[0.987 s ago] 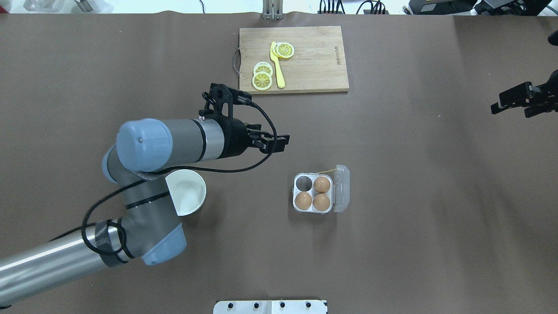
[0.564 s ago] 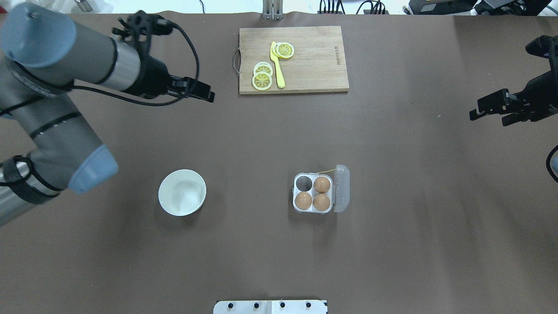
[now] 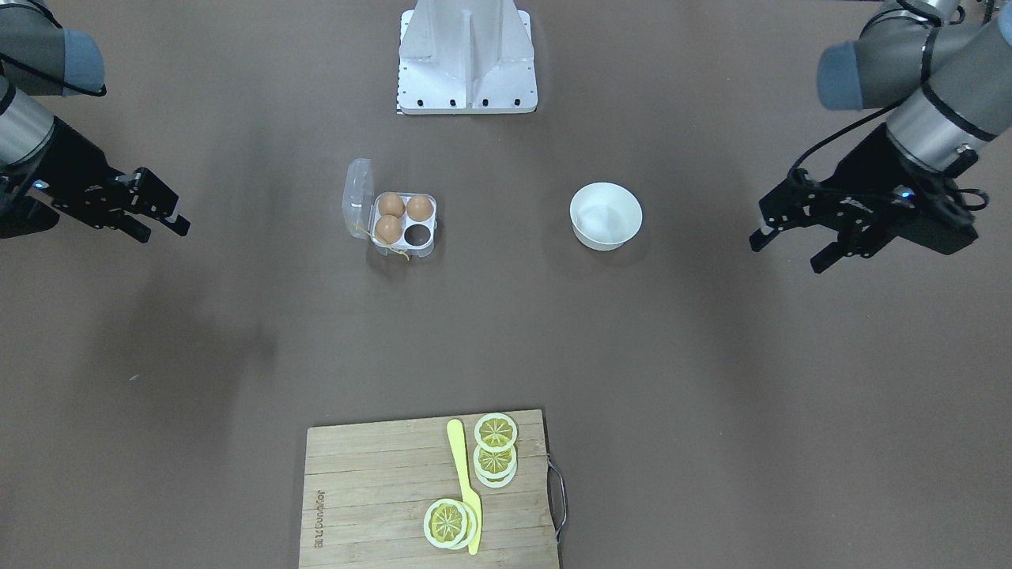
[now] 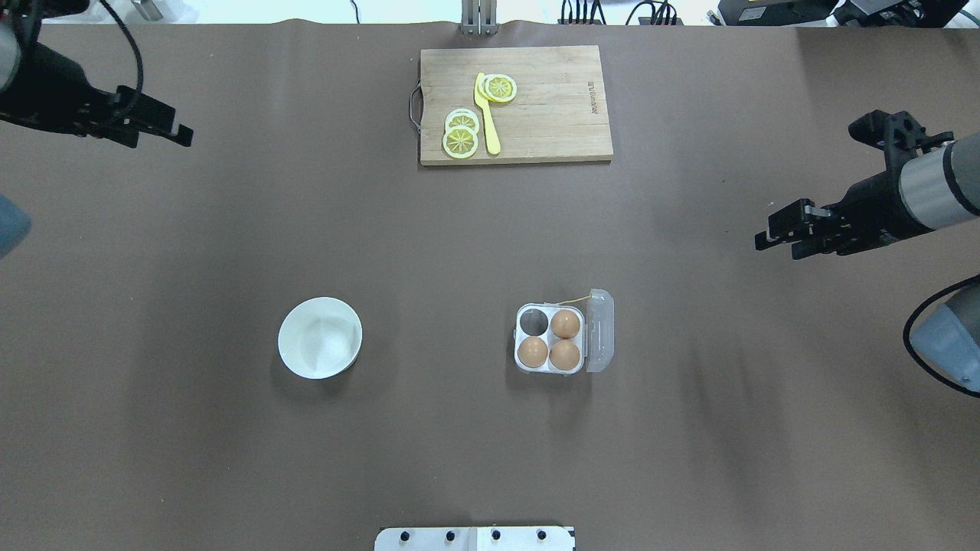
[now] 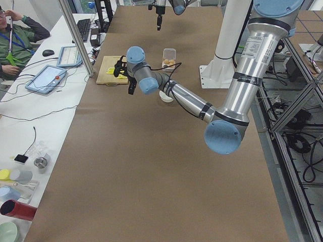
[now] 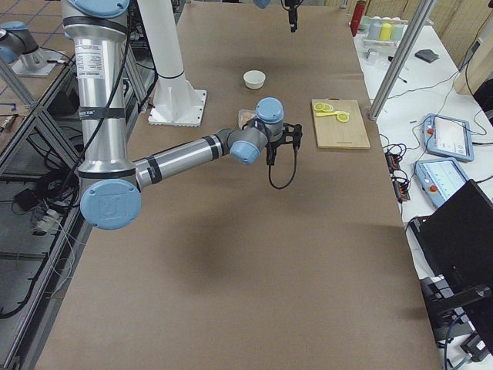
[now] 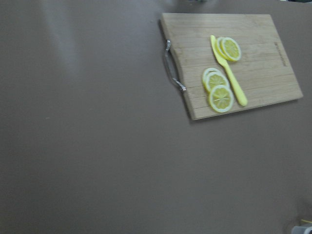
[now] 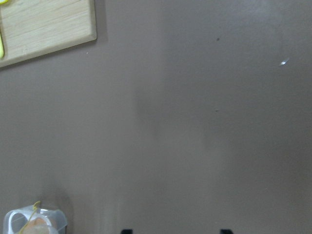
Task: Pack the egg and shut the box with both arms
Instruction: 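Withdraw the left gripper from the box while the right arm moves in, then push the open clear lid over the eggs with the right gripper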
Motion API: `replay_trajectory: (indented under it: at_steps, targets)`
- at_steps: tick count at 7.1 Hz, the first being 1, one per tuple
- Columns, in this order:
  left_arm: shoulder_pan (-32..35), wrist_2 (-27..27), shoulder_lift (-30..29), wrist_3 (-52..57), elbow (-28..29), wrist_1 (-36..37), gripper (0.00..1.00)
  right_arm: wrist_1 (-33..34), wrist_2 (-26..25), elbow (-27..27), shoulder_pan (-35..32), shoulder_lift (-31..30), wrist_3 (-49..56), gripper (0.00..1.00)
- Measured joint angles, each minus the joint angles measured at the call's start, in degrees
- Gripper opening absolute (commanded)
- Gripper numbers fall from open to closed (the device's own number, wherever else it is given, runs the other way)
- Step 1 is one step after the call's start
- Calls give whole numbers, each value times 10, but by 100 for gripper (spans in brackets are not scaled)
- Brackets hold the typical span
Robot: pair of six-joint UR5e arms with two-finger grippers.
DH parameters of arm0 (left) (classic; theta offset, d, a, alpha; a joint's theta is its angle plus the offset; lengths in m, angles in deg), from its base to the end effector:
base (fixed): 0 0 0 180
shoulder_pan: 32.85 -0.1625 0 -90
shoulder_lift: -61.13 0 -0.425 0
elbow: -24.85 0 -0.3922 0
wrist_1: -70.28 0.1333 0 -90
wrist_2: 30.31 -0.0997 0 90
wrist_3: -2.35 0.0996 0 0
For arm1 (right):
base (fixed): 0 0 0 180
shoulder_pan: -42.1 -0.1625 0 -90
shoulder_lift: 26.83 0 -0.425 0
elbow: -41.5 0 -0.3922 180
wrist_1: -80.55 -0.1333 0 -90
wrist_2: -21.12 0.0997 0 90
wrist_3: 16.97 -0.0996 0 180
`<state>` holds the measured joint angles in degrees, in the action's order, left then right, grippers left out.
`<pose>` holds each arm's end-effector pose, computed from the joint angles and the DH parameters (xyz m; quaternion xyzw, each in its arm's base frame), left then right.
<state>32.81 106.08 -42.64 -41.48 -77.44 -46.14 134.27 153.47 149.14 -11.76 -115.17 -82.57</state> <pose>0.1786 -0.5434 0.3658 0.1386 0.5203 0.0321 0.8420 -0.2411 -0.4425 0.4171 0.0265 -0.5389 0.0469 0.8406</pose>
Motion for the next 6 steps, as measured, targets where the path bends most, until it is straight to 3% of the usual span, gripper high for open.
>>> replay_trajectory:
  at_steps: [3, 6]
  targets:
    - [90, 49, 48, 194, 59, 47, 97, -19, -9, 23, 68, 17, -55, 0]
    - [148, 48, 51, 363, 97, 166, 97, -19, -84, 27, 160, 69, -128, 0]
